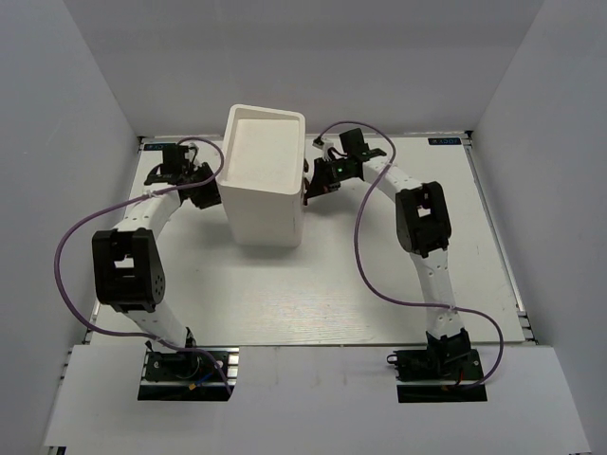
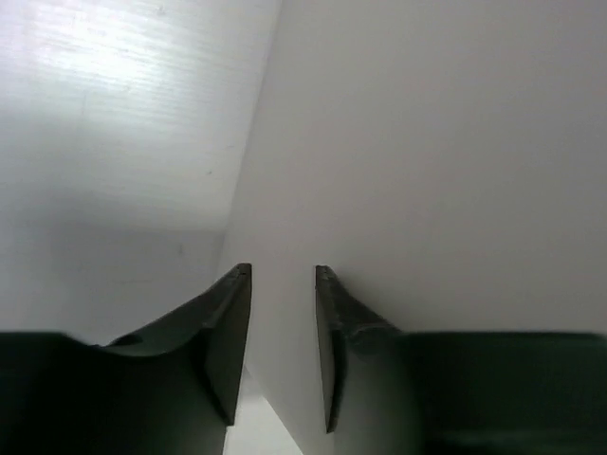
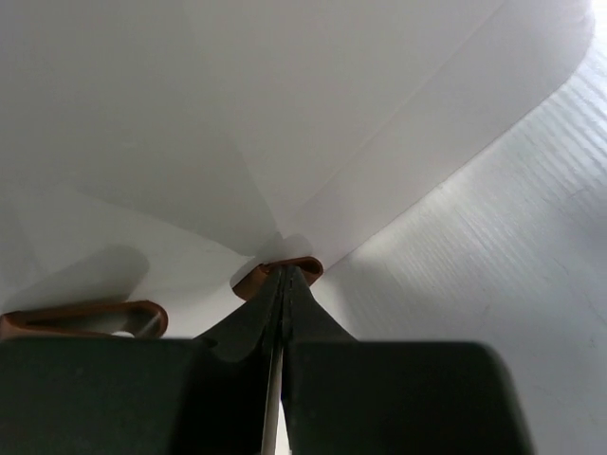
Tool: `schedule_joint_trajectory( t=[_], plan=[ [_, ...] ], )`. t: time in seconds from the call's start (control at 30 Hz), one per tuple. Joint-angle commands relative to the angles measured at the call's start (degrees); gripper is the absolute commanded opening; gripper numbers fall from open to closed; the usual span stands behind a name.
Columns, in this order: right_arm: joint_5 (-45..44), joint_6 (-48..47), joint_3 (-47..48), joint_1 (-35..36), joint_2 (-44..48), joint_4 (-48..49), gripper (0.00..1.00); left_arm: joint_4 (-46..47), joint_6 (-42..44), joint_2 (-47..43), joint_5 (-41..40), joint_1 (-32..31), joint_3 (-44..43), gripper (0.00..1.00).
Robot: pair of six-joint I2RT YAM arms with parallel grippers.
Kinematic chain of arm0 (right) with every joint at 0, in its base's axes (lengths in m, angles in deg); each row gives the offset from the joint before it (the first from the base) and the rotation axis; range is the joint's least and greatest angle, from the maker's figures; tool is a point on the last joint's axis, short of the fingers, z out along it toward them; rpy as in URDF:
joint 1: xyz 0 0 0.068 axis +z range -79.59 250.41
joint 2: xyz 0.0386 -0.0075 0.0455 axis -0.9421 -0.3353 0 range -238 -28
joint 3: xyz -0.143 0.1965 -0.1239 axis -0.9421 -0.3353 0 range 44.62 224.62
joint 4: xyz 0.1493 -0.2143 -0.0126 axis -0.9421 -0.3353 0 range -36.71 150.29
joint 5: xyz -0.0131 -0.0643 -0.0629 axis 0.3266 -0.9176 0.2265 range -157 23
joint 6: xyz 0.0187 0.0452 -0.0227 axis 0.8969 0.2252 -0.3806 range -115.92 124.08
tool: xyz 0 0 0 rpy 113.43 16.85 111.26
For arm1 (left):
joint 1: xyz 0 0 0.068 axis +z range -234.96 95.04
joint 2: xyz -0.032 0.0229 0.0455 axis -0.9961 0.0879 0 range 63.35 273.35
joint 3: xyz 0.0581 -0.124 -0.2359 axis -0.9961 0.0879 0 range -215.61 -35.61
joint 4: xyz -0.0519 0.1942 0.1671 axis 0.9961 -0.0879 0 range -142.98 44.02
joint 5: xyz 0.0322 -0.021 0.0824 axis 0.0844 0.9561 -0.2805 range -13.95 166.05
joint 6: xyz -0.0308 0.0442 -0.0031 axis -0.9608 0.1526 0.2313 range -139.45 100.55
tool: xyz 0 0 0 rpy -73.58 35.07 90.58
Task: Sort the tools into containers
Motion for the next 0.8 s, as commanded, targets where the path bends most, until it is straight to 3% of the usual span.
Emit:
schedule_joint_trajectory(
  t=[0.0,0.07,0.1,0.17,0.2,0.23,0.33,0.4,0.53,0.63,0.77],
  plan=[
    [-2.4,-4.3,-2.2,1.8,7.3,-1.2,0.00,-6.6,-3.1,-1.3,-0.3,-2.5,-2.2,0.48],
    [-8.1,-8.9,-9.3,0.7,12.0,-2.6,0.00,-10.9,-4.6,-4.1,-8.6,-0.8,-2.8,0.61],
    [-12.1,-11.5,-11.2,-0.5,15.6,-3.0,0.16,-12.3,-5.3,-5.2,-11.0,0.3,-2.8,0.72],
    [-17.9,-15.1,-18.6,-1.1,22.5,-3.4,0.34,-14.4,-6.6,-9.6,-15.1,1.9,-1.8,0.78],
    [-19.0,-16.4,-20.4,-2.1,24.1,-3.6,0.69,-14.9,-6.6,-11.4,-16.4,2.7,-1.8,0.79],
    [-20.3,-18.5,-25.2,-2.4,25.7,-3.7,0.90,-14.9,-6.6,-13.2,-17.8,3.3,-0.2,0.79],
    [-25.0,-19.9,-32.4,-3.6,33.4,-4.0,0.91,-13.8,-4.8,-21.0,-17.2,4.1,2.0,0.86],
    [-34.2,-18.3,-34.1,-3.0,38.4,-4.3,0.91,-10.7,-0.1,-25.0,-15.5,3.2,3.3,0.89],
    [-44.7,-14.2,-35.4,-3.1,42.5,-11.4,0.91,-7.4,8.1,-35.0,-6.6,2.6,7.7,0.97],
    [-46.0,-13.4,-38.4,-3.2,46.6,-13.1,0.91,-6.8,12.8,-42.9,-0.8,2.6,10.2,0.99],
    [-40.8,-14.4,-47.9,-3.0,57.2,-5.0,0.91,-5.4,14.9,-48.8,7.6,2.6,11.7,1.00]
  ],
)
